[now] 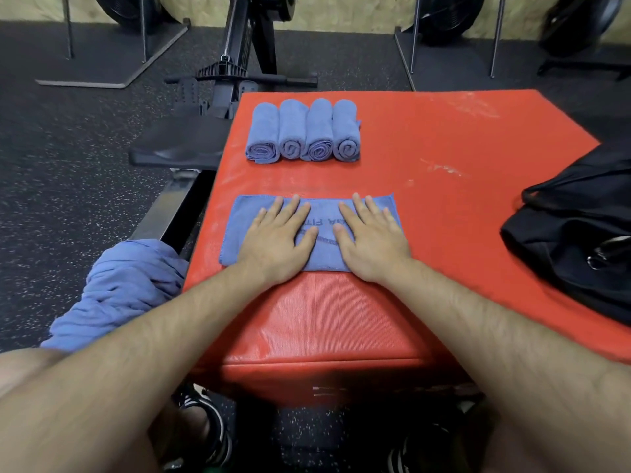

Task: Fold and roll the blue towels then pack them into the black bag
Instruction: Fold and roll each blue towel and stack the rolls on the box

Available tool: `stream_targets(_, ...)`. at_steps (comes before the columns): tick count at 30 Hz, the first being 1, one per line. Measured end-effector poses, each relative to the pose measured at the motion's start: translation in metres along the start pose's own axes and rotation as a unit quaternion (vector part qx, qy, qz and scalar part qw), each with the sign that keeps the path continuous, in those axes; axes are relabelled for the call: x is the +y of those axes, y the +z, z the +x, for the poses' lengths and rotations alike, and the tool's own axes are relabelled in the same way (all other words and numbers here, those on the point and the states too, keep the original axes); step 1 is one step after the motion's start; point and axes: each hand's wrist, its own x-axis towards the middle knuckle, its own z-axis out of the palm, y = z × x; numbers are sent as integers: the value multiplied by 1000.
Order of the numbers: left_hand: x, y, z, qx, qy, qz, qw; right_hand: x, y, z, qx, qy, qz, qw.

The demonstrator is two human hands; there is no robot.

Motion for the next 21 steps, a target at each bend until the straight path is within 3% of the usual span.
stream_targets(8, -52, -18, -11, -6, -39, 5, 999, 44, -10, -11, -4, 58, 17, 998)
stream_targets(16, -62, -27, -15, -21, -78, 32, 996, 41, -15, -11, -15, 64, 7, 998)
stream_targets(21, -40, -36, 10, 19, 0, -9, 1000, 2, -30, -16, 104, -9, -80, 991)
